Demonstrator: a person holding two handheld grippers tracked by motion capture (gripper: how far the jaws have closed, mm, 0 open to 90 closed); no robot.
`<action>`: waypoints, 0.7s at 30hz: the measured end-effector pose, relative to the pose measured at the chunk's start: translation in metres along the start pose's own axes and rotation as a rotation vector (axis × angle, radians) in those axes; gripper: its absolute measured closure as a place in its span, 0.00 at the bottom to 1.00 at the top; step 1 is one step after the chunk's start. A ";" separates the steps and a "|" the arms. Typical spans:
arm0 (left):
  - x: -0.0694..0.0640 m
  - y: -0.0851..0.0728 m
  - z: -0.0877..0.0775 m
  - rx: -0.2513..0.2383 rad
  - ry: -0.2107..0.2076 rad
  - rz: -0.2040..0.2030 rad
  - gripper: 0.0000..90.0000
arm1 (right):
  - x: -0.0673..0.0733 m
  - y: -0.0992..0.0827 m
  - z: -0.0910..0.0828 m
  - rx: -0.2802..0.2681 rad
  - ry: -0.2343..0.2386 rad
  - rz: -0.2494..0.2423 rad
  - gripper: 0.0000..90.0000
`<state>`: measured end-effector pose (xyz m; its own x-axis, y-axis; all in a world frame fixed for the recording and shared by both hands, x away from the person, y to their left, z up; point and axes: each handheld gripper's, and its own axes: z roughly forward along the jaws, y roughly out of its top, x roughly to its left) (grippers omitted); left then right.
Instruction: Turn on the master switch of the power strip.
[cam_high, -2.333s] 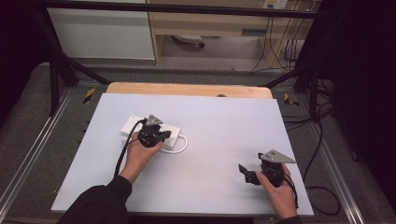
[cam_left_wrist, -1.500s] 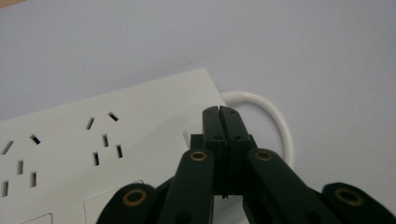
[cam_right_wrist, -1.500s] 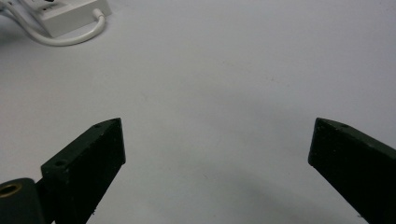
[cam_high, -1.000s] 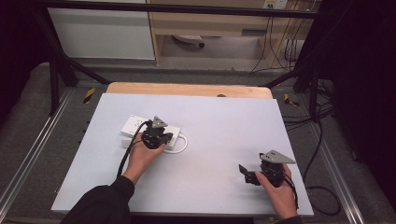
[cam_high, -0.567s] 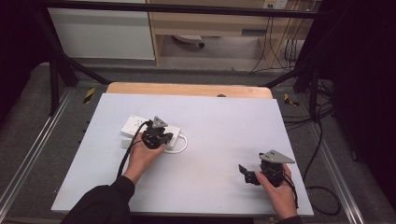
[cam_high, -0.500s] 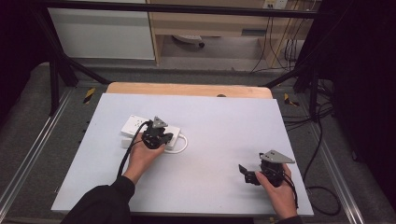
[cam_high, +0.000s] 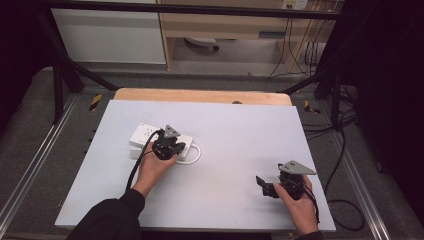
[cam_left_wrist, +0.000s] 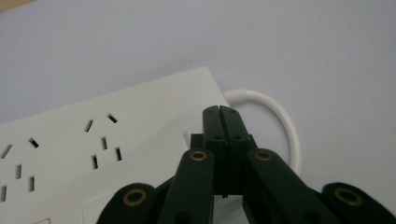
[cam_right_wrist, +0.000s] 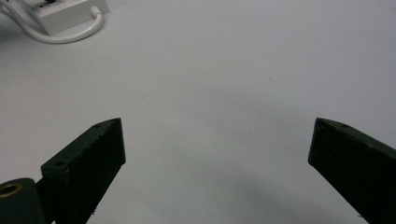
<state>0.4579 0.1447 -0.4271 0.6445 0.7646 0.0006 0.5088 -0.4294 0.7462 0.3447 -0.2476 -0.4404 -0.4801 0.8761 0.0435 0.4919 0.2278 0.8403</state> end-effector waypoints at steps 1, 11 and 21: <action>0.000 0.000 0.000 0.000 0.001 0.003 1.00 | 0.000 0.000 0.000 0.000 0.001 0.002 0.05; 0.000 -0.001 0.002 -0.002 0.003 0.004 1.00 | 0.000 0.000 0.000 -0.001 0.002 0.001 0.05; 0.001 -0.001 0.002 -0.007 -0.003 -0.004 1.00 | 0.001 0.000 0.001 0.001 0.007 0.000 0.05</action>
<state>0.4595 0.1452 -0.4294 0.6439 0.7651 -0.0043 0.5074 -0.4228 0.7508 0.3448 -0.2467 -0.4407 -0.4852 0.8732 0.0469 0.4923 0.2284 0.8399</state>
